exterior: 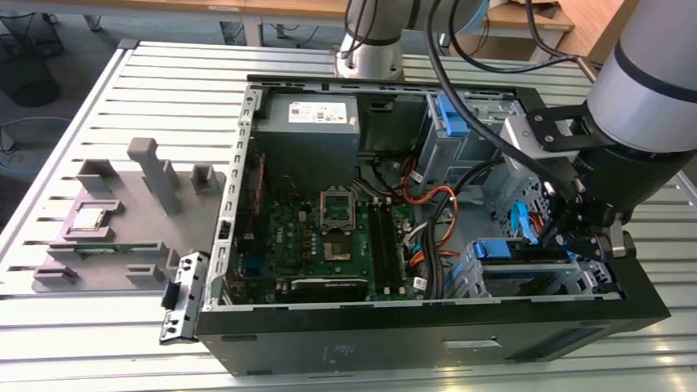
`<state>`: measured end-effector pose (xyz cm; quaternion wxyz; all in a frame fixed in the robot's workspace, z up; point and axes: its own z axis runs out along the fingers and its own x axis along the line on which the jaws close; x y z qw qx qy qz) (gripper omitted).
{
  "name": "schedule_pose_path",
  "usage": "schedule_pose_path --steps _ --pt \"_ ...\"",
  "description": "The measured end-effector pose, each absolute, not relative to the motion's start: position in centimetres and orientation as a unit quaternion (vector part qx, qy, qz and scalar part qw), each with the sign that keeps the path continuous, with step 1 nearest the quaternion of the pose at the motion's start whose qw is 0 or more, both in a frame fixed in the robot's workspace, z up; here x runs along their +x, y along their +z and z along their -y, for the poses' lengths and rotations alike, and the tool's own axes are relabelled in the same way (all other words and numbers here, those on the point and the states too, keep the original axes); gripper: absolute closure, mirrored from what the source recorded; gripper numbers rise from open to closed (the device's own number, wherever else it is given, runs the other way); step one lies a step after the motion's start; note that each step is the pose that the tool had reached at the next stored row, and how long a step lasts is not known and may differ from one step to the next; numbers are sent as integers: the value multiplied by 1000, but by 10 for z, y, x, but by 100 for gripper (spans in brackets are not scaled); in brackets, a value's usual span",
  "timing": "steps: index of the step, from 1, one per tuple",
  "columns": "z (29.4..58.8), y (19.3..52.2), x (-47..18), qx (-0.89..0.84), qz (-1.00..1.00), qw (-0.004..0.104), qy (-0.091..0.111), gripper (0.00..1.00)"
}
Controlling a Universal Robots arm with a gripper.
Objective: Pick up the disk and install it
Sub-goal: 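Insert the second disk wire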
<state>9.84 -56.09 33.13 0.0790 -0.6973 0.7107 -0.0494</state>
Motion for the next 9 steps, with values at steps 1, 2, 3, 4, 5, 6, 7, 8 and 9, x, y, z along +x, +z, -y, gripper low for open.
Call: schedule_pose_path --steps 1,2,3,4,5,6,7,8,9 --pt "561 331 98 -697 -711 79 -49 83" --pt "561 332 98 -696 -712 79 -50 83" --pt "561 332 98 -696 -712 79 -50 83" --pt "561 333 98 -696 -712 79 -50 83" --pt "561 334 98 -695 -713 79 -50 83" --pt "561 335 98 -695 -713 79 -50 83" --pt "561 337 98 -695 -713 79 -50 83" --pt "561 339 98 -695 -713 79 -50 83" --pt "561 339 98 -695 -713 79 -50 83"
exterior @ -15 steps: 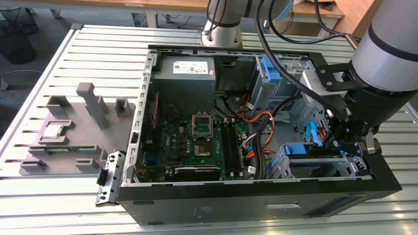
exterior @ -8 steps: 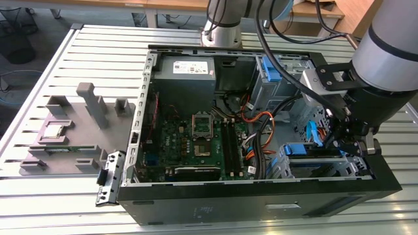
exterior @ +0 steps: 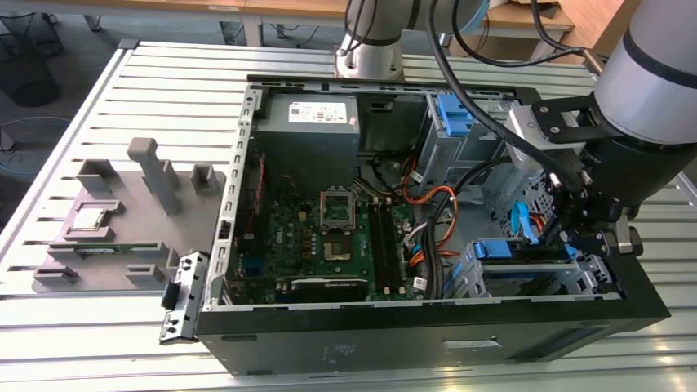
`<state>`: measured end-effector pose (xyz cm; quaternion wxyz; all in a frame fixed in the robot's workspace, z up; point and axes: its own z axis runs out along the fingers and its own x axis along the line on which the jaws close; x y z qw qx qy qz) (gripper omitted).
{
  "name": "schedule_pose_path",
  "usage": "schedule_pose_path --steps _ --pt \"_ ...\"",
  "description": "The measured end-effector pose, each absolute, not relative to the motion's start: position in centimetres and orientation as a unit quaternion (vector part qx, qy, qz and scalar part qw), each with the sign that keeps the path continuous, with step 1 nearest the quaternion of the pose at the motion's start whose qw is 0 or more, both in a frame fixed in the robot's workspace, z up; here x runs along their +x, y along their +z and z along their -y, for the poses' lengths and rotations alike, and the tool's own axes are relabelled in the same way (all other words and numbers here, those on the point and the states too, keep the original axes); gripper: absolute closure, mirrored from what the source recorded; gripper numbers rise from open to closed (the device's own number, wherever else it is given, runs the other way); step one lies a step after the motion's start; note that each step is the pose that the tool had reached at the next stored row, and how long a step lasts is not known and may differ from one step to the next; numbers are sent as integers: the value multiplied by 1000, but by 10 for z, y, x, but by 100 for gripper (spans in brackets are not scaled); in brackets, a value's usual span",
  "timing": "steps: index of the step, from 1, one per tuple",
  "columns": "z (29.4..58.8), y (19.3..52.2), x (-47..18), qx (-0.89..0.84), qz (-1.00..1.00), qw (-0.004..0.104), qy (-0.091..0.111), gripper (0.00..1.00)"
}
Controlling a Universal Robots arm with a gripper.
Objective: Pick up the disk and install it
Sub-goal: 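Insert the second disk wire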
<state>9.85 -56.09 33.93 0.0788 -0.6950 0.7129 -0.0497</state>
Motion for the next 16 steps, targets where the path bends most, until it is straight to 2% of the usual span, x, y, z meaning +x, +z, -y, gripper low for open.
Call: schedule_pose_path --steps 16 --pt "561 339 99 -695 -713 75 -46 83"
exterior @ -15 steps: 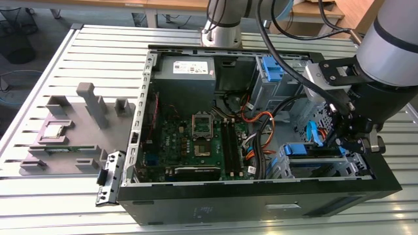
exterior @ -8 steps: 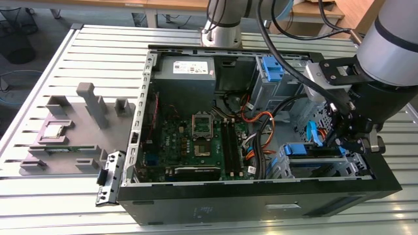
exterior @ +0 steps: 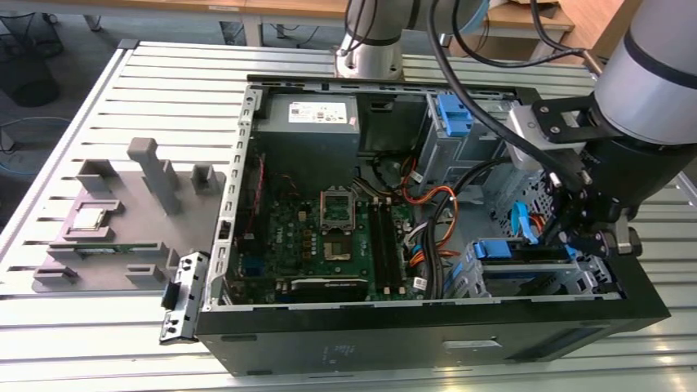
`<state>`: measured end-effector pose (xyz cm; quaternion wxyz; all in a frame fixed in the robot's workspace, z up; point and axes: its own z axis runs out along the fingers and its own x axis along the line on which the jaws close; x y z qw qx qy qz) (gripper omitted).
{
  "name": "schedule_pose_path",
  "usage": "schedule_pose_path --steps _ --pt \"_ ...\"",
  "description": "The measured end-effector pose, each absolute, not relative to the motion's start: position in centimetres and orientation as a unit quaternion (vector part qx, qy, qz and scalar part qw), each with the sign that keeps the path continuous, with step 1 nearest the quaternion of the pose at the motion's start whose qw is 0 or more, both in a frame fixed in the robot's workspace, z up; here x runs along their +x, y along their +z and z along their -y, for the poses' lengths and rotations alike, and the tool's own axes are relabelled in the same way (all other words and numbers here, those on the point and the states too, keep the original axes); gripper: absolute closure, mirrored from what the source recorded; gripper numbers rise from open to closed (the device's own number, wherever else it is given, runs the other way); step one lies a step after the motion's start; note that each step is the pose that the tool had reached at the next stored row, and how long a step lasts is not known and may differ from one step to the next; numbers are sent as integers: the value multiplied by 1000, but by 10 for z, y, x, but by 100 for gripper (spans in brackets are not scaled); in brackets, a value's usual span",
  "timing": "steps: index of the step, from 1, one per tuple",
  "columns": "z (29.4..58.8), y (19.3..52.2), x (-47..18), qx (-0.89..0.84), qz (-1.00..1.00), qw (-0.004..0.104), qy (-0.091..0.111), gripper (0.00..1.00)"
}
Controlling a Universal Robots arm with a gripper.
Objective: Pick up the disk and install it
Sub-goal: 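Insert the second disk wire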
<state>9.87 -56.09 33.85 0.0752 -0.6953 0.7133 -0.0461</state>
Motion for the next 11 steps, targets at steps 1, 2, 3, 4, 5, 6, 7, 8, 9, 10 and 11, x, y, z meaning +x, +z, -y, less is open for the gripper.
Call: schedule_pose_path --steps 1,2,3,4,5,6,7,8,9,10,11 --pt "561 338 99 -695 -713 75 -46 83" --pt "561 338 99 -695 -713 75 -46 83" --pt "561 337 99 -695 -713 75 -46 83" --pt "561 337 99 -695 -713 75 -46 83" --pt "561 336 99 -695 -713 75 -46 83" --pt "561 336 99 -695 -713 75 -46 83" --pt "561 335 99 -695 -713 75 -46 83" --pt "561 335 99 -695 -713 75 -46 83" --pt "561 335 99 -695 -713 75 -46 83" --pt "561 335 99 -695 -713 75 -46 83" --pt "561 335 99 -695 -713 75 -46 83"
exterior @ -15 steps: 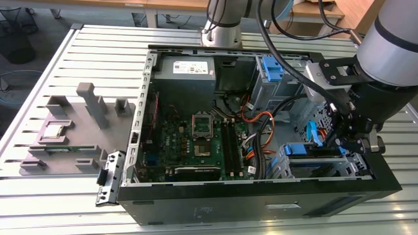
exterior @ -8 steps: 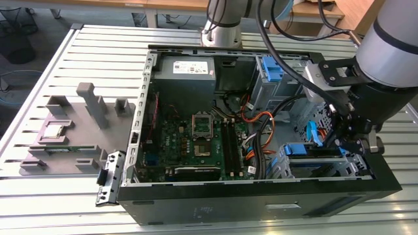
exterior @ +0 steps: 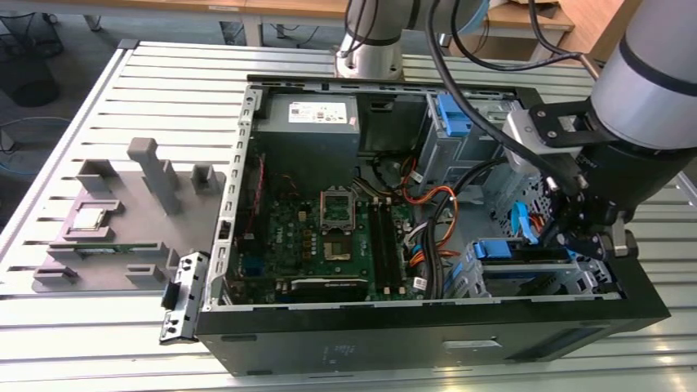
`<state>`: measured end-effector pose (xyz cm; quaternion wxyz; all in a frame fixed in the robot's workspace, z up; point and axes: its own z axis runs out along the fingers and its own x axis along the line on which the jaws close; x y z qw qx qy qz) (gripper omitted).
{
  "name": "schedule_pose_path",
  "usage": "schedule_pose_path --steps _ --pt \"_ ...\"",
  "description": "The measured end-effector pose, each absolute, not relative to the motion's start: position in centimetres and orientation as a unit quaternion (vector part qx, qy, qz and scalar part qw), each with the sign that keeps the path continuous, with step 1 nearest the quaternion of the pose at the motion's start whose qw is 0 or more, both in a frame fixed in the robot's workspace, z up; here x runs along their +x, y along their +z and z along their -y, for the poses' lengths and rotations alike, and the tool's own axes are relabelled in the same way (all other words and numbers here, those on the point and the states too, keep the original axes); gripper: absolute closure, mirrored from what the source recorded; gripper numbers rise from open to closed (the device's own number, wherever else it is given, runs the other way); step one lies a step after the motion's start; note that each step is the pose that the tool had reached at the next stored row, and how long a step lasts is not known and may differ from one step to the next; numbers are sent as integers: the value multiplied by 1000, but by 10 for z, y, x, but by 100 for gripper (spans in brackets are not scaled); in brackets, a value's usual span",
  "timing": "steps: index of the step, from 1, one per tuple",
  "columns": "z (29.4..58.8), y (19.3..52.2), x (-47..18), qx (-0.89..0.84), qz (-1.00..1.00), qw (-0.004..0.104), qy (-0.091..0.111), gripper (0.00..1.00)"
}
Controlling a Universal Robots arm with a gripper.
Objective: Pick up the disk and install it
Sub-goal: 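Insert the second disk wire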
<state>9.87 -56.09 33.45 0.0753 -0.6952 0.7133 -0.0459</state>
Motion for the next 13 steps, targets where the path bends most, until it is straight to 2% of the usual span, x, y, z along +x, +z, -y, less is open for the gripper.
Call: schedule_pose_path --steps 13 --pt "561 331 99 -695 -713 76 -45 83"
